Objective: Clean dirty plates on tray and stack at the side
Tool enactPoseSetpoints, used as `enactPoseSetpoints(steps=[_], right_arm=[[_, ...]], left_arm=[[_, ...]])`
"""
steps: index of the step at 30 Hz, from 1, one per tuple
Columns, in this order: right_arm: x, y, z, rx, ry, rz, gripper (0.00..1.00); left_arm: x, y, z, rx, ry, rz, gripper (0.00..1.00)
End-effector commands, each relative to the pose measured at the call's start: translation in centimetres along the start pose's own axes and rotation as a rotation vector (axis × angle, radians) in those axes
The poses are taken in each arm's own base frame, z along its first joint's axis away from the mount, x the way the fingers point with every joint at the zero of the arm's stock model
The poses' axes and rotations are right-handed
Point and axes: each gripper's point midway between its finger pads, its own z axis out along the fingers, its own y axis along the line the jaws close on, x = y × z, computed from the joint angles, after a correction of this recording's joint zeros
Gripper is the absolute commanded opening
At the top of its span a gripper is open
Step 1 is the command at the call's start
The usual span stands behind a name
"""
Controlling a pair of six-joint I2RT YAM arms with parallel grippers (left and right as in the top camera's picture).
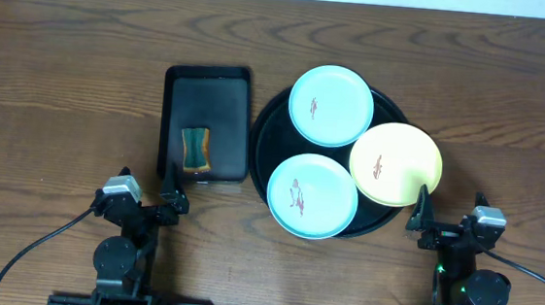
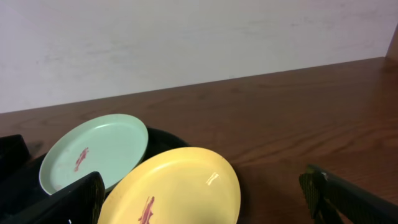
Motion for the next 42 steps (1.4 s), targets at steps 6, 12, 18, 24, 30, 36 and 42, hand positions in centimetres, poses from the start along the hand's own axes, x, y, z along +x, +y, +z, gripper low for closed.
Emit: enactPoseSetpoints(steps=[6,12,18,24,30,36,42], right_arm=[[0.1,0.2,0.0,-0.006,0.000,-0.001,0.99],[0.1,0.2,0.0,-0.006,0.000,-0.001,0.99],[0.1,0.2,0.0,-0.006,0.000,-0.001,0.99],[0.1,0.2,0.0,-0.006,0.000,-0.001,0.99],[0.1,0.2,0.0,-0.006,0.000,-0.001,0.99],[0.1,0.2,0.0,-0.006,0.000,-0.001,0.99],[-1.1,1.0,-0.1,-0.054,-0.043,0.049,0.99]], left_arm=[[1.7,0.7,0.1,-0.025,0.055,0.020,0.90],[1.7,0.7,0.1,-0.025,0.055,0.019,0.90],[1.7,0.7,0.1,-0.025,0.055,0.020,0.90],[1.7,0.7,0.1,-0.025,0.055,0.020,0.90],[1.7,0.7,0.1,-0.025,0.055,0.020,0.90],[1.7,0.8,0.1,-0.031,0.053,0.020,0.90],[1.8,-0.1,0.1,0.021,0.062,-0.031,0.90]])
